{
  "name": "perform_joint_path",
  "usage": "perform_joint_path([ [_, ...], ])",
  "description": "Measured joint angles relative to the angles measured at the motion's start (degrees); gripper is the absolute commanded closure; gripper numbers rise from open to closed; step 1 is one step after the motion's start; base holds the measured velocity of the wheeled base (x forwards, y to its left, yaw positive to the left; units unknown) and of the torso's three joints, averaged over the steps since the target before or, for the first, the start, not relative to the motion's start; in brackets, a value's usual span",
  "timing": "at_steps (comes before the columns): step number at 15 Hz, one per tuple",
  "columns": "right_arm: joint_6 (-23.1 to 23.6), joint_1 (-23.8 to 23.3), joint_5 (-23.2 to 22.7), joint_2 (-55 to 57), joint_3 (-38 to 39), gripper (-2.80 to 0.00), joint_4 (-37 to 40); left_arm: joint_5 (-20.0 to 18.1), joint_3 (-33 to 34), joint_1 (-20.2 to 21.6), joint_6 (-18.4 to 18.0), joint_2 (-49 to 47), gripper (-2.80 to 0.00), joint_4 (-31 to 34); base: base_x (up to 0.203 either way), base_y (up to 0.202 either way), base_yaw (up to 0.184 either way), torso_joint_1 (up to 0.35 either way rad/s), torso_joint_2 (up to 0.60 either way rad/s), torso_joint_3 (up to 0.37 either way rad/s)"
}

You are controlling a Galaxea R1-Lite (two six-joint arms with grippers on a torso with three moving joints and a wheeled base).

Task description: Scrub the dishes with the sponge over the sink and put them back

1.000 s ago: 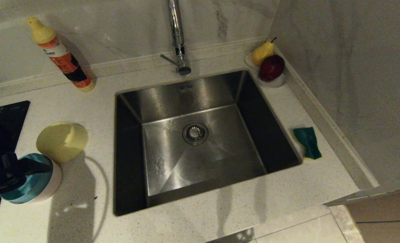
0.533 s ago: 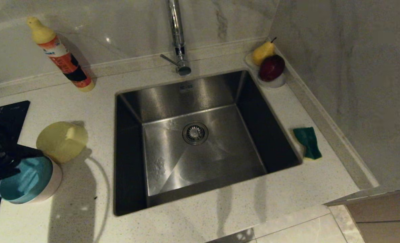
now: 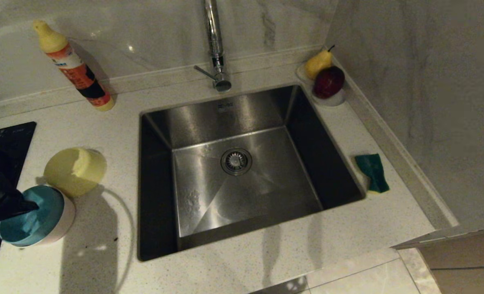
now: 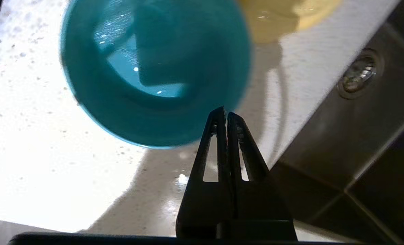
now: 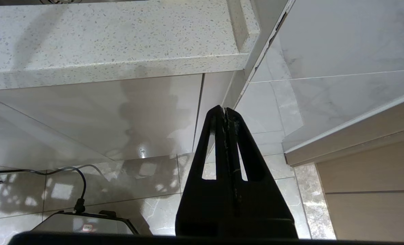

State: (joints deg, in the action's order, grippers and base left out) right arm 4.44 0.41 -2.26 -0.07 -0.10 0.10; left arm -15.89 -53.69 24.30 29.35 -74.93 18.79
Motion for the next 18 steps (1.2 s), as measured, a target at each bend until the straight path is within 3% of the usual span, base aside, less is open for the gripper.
perform_joint_path([
  [5,0.0,0.0,0.0,0.0,0.0,0.0,0.0,-2.6,-3.1,0.8,3.8,-1.1,0.0,0.0,0.0,0.0,0.0,0.0,0.0,0.0],
  [11,0.0,0.0,0.0,0.0,0.0,0.0,0.0,-3.9,-6.3,-2.5,2.8,1.4,0.0,0.0,0.0,0.0,0.0,0.0,0.0,0.0],
  [13,0.0,0.0,0.0,0.0,0.0,0.0,0.0,-1.6,-9.4,-5.2,-2.2,1.1,0.0,0.0,0.0,0.0,0.0,0.0,0.0,0.0],
  [16,0.0,0.0,0.0,0.0,0.0,0.0,0.0,6.8,-11.8,-11.6,-13.4,0.3,0.0,-2.7,0.0,0.0,0.0,0.0,0.0,0.0],
  [18,0.0,0.0,0.0,0.0,0.0,0.0,0.0,11.0,-12.3,-16.2,-16.7,1.2,0.0,-7.9,0.0,0.0,0.0,0.0,0.0,0.0],
])
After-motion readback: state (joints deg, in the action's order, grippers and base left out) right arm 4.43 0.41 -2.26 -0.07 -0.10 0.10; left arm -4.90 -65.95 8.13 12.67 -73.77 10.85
